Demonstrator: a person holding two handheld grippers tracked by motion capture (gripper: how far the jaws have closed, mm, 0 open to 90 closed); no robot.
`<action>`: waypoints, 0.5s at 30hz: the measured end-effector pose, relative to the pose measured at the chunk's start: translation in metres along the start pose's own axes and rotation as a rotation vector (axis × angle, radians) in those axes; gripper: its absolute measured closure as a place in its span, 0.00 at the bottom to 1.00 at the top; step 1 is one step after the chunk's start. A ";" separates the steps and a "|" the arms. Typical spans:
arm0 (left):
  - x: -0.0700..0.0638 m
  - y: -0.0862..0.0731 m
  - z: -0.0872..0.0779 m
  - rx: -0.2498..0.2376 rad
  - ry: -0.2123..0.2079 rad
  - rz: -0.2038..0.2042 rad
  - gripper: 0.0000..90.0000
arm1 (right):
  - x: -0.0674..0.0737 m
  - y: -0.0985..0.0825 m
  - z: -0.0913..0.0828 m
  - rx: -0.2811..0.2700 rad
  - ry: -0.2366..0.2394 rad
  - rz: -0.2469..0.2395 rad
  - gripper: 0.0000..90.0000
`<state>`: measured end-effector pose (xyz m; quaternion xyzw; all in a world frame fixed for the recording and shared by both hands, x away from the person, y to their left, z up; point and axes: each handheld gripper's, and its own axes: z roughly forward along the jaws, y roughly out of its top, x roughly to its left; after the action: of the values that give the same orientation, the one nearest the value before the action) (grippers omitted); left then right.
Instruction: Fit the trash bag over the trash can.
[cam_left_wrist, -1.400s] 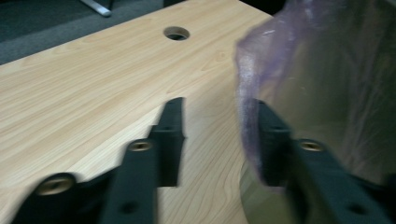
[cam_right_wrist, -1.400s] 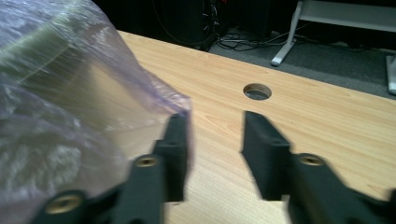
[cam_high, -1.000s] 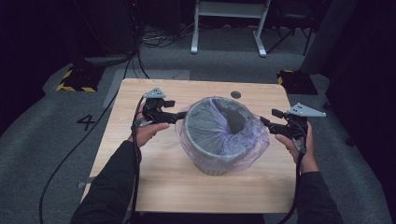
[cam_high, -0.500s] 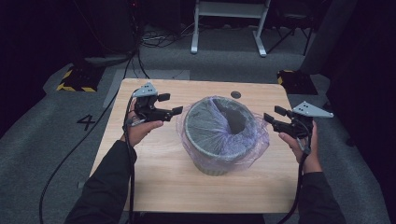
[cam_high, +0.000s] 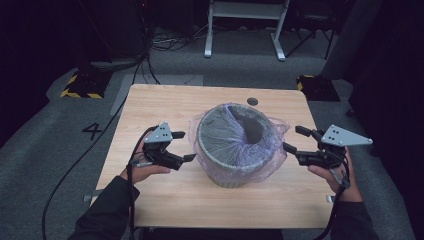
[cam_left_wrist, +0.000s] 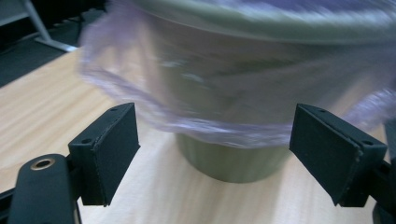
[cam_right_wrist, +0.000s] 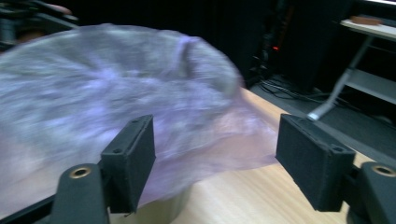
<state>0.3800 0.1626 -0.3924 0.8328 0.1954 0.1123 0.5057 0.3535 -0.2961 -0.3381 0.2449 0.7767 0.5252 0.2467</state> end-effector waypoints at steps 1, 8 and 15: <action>-0.002 0.000 0.002 -0.001 -0.002 0.002 0.17 | 0.005 -0.001 -0.002 0.005 0.027 -0.015 0.28; -0.014 -0.004 0.020 0.042 -0.022 0.043 0.27 | 0.031 -0.003 -0.007 0.050 0.076 -0.105 0.34; -0.011 -0.005 0.030 0.080 -0.013 0.069 0.68 | 0.041 -0.015 0.004 0.102 0.111 -0.139 0.80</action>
<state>0.3811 0.1360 -0.4104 0.8591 0.1679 0.1164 0.4693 0.3235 -0.2717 -0.3585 0.1733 0.8301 0.4793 0.2264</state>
